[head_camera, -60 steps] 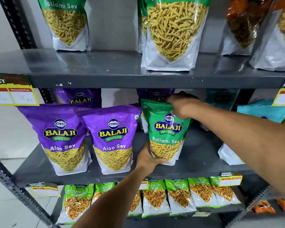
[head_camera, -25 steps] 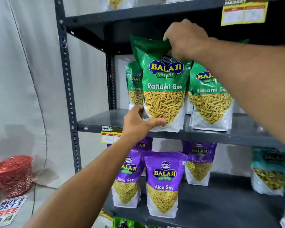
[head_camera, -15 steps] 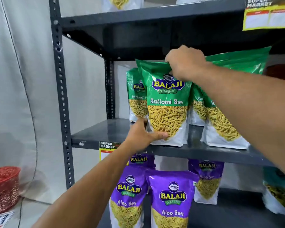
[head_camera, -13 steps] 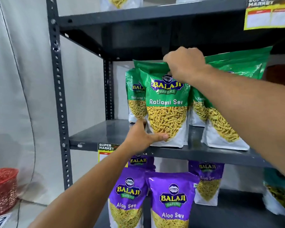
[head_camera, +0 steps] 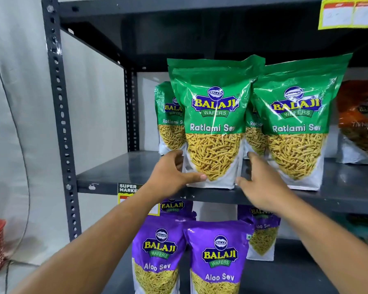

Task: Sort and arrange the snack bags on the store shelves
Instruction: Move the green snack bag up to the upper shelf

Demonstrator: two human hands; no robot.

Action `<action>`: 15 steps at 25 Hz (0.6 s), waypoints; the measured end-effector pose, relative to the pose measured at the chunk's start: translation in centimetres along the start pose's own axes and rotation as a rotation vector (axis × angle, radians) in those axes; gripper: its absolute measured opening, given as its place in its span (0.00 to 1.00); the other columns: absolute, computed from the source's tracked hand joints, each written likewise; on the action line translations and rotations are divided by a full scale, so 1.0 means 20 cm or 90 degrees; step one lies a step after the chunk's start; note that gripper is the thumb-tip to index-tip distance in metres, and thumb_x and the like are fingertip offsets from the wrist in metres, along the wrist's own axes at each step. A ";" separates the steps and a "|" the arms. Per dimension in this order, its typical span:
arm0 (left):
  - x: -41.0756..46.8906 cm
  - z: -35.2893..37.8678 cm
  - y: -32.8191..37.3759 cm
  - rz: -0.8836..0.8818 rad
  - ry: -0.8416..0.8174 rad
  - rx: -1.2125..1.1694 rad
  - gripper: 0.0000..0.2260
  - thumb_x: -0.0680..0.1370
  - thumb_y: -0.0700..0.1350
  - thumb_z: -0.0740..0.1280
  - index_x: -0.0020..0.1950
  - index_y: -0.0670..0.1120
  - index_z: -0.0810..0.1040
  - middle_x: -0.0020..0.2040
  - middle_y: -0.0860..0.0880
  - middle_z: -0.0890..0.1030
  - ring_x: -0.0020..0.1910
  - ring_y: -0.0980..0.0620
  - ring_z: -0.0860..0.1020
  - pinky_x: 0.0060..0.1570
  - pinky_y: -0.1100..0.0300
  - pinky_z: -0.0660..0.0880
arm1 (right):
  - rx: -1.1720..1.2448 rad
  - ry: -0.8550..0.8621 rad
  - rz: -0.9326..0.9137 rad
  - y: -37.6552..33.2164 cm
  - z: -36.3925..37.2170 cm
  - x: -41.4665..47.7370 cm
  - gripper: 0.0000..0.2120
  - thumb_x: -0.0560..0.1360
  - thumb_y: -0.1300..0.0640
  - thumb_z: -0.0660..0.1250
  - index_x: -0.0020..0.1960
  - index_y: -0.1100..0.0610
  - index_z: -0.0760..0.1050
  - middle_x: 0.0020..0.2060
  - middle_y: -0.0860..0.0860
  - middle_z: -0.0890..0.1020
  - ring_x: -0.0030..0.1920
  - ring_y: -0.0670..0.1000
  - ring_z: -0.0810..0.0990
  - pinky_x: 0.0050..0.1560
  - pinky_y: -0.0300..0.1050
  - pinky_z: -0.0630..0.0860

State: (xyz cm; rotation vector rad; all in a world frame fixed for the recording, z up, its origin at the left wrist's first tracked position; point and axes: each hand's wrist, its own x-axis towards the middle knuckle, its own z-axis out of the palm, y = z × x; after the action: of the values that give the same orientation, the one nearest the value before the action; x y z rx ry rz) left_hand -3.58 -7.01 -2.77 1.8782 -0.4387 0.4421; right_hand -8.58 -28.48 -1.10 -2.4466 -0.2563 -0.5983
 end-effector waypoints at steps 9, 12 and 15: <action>0.04 -0.09 -0.02 0.025 -0.019 0.021 0.19 0.65 0.39 0.80 0.54 0.42 0.82 0.51 0.48 0.87 0.53 0.50 0.84 0.62 0.50 0.77 | 0.034 -0.003 0.016 0.02 0.14 0.10 0.19 0.75 0.59 0.68 0.65 0.56 0.71 0.59 0.55 0.81 0.59 0.60 0.78 0.61 0.57 0.75; 0.02 -0.19 -0.02 0.014 -0.025 0.020 0.15 0.66 0.35 0.78 0.50 0.46 0.82 0.48 0.52 0.87 0.50 0.55 0.84 0.58 0.58 0.78 | 0.050 -0.003 0.002 -0.06 0.21 0.12 0.16 0.75 0.58 0.68 0.62 0.55 0.72 0.57 0.55 0.81 0.59 0.60 0.78 0.59 0.56 0.76; 0.01 -0.33 -0.05 0.007 -0.017 0.029 0.15 0.67 0.33 0.77 0.50 0.48 0.81 0.47 0.54 0.86 0.47 0.59 0.84 0.50 0.67 0.79 | 0.059 -0.013 -0.010 -0.16 0.30 0.16 0.16 0.76 0.58 0.66 0.62 0.56 0.71 0.58 0.57 0.80 0.58 0.61 0.78 0.56 0.51 0.76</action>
State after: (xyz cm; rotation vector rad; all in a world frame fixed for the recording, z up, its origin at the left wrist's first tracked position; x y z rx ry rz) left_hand -3.52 -0.55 -1.35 1.9288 -0.4601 0.4369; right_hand -4.70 -22.09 -2.28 -2.3650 -0.3057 -0.5567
